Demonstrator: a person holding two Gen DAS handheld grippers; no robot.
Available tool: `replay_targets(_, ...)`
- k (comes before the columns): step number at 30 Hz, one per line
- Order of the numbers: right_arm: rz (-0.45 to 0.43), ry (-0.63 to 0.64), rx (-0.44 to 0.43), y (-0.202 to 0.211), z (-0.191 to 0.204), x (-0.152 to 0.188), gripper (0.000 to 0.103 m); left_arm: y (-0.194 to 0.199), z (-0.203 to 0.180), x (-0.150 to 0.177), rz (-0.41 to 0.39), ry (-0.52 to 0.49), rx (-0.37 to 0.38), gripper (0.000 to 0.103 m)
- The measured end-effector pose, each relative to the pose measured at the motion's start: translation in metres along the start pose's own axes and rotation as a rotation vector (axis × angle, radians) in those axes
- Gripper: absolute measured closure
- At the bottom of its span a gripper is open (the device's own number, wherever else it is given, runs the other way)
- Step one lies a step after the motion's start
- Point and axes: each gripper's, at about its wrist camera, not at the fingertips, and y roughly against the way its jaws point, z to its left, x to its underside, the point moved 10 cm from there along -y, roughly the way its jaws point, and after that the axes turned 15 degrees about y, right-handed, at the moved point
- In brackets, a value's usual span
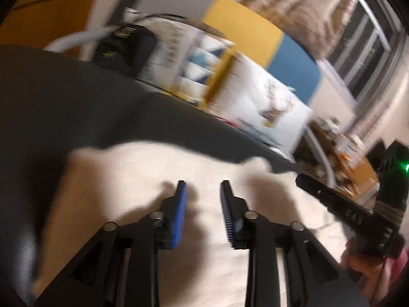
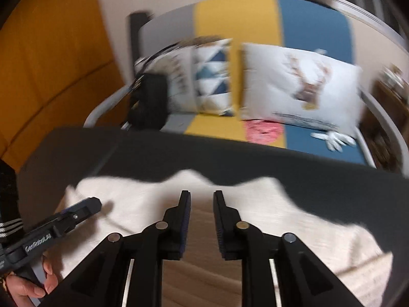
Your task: Fold clothes
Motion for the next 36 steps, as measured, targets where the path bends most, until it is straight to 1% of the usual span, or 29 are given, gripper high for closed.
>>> replay_targets(1,0.012,0.024,-0.011,-0.007,0.012,-0.003,0.086,0.004,0.009,0.001,0.001,0.022,0.007,0.070)
replay_targets(4,0.044,0.061,-0.038,-0.035,0.040,-0.007,0.087,0.006,0.015,0.002,0.014,0.071,0.076,0.070)
replay_targets(6,0.076,0.069,-0.043,-0.052,0.048,-0.007,0.087,0.006,0.018,0.002,0.017,0.097,0.115,0.070)
replay_targets(7,0.089,0.071,-0.043,-0.059,0.050,-0.008,0.087,0.006,0.019,0.002,0.017,0.103,0.125,0.070)
replay_targets(8,0.111,0.074,-0.024,-0.067,0.048,-0.008,0.087,0.004,0.017,0.002,0.014,0.092,0.113,0.070)
replay_targets(9,0.114,0.076,-0.008,-0.069,0.045,-0.008,0.089,0.003,0.016,0.002,0.012,0.085,0.106,0.070)
replay_targets(11,0.116,0.080,0.017,-0.073,0.044,-0.010,0.089,0.004,0.017,0.003,0.010,0.089,0.111,0.070)
replay_targets(13,0.116,0.078,0.017,-0.073,0.041,-0.010,0.089,0.004,0.018,0.003,0.009,0.092,0.116,0.071)
replay_targets(15,0.121,0.068,-0.011,-0.068,0.039,-0.013,0.087,0.005,0.019,0.004,0.007,0.095,0.120,0.071)
replay_targets(17,0.114,0.024,-0.026,-0.052,0.027,-0.014,0.087,0.005,0.020,0.004,0.006,0.098,0.125,0.071)
replay_targets(19,0.048,-0.031,-0.071,-0.027,0.026,-0.011,0.087,0.005,0.020,0.004,0.005,0.103,0.131,0.071)
replay_targets(21,0.021,-0.018,-0.032,0.000,0.023,0.003,0.087,0.006,0.020,0.003,0.006,0.111,0.143,0.070)
replay_targets(24,-0.012,-0.018,-0.004,0.033,0.016,0.035,0.087,0.009,0.022,-0.001,0.005,0.149,0.195,0.070)
replay_targets(26,0.001,-0.011,0.062,0.044,0.005,0.061,0.087,0.012,0.022,-0.003,0.003,0.169,0.222,0.070)
replay_targets(27,0.036,-0.001,0.111,0.041,-0.003,0.079,0.086,0.013,0.022,-0.004,0.001,0.175,0.230,0.070)
replay_targets(28,0.066,-0.001,0.122,0.034,-0.008,0.094,0.085,0.015,0.022,-0.005,-0.001,0.179,0.233,0.070)
replay_targets(29,0.040,-0.034,0.095,0.035,-0.011,0.096,0.085,0.018,0.023,-0.005,-0.002,0.175,0.218,0.070)
replay_targets(30,0.015,-0.066,0.069,0.037,-0.015,0.097,0.085,0.022,0.025,-0.004,-0.007,0.164,0.186,0.070)
replay_targets(32,0.012,-0.087,0.049,0.034,-0.017,0.098,0.085,0.021,0.025,-0.008,0.001,0.135,0.145,0.069)
replay_targets(33,0.013,-0.082,0.058,0.034,-0.017,0.098,0.085,0.018,0.024,-0.011,0.011,0.118,0.131,0.067)
replay_targets(34,0.020,-0.065,0.078,0.034,-0.015,0.099,0.085,0.015,0.023,-0.014,0.020,0.101,0.117,0.063)
replay_targets(36,0.038,-0.002,0.149,0.032,-0.008,0.099,0.085,0.009,0.022,-0.020,0.038,0.067,0.088,0.060)
